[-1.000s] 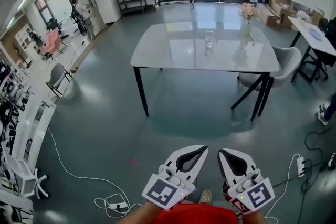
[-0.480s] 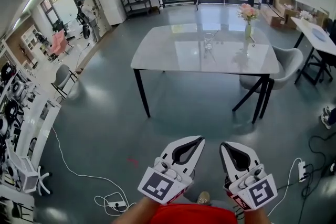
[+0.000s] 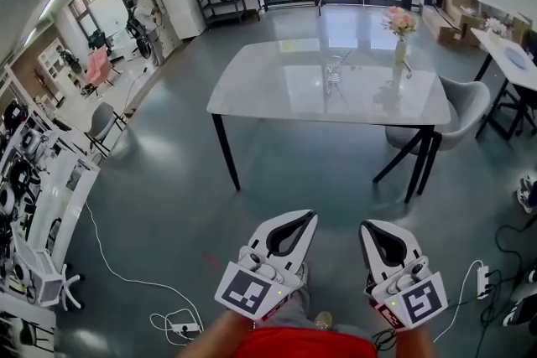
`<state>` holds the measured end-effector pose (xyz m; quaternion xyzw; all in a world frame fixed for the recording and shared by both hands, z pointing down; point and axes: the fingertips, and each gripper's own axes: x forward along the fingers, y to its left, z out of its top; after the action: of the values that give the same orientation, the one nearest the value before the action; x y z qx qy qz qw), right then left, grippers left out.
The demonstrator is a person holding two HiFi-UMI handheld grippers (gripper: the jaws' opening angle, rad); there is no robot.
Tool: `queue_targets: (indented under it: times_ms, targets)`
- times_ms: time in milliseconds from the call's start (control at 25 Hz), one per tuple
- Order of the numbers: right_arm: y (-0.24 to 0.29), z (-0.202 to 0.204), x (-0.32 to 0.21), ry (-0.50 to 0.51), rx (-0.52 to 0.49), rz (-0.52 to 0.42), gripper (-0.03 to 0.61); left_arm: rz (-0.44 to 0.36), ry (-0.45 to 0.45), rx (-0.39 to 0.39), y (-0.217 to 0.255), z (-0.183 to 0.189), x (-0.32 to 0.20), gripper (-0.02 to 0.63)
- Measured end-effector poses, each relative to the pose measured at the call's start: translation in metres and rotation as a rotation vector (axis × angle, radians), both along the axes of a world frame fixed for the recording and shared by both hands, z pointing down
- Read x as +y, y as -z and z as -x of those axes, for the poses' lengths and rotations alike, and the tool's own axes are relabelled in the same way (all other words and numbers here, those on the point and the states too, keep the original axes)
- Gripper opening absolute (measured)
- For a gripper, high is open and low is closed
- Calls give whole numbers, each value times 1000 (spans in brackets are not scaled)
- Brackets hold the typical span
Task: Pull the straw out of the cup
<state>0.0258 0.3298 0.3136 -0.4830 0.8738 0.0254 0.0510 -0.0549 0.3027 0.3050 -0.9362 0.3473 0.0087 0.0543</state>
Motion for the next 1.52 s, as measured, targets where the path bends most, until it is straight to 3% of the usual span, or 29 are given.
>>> queue_targets:
  times_ms: [280,760,1200,1520]
  targets:
    - [-5,-5,-76,-18,16,7,-5,73,2,-16,-15,-1,-76,26]
    - [10,23,-242,-73,47,29,-5,58,-49,-2,-2,17,-240,26]
    - [5,21,-321,-97,55,67,-4,88,-74,19,-10,9,-325,26]
    - [-8,-7,-389,-80,40,77,-4,91,-39,12,-19,-20,-390,26]
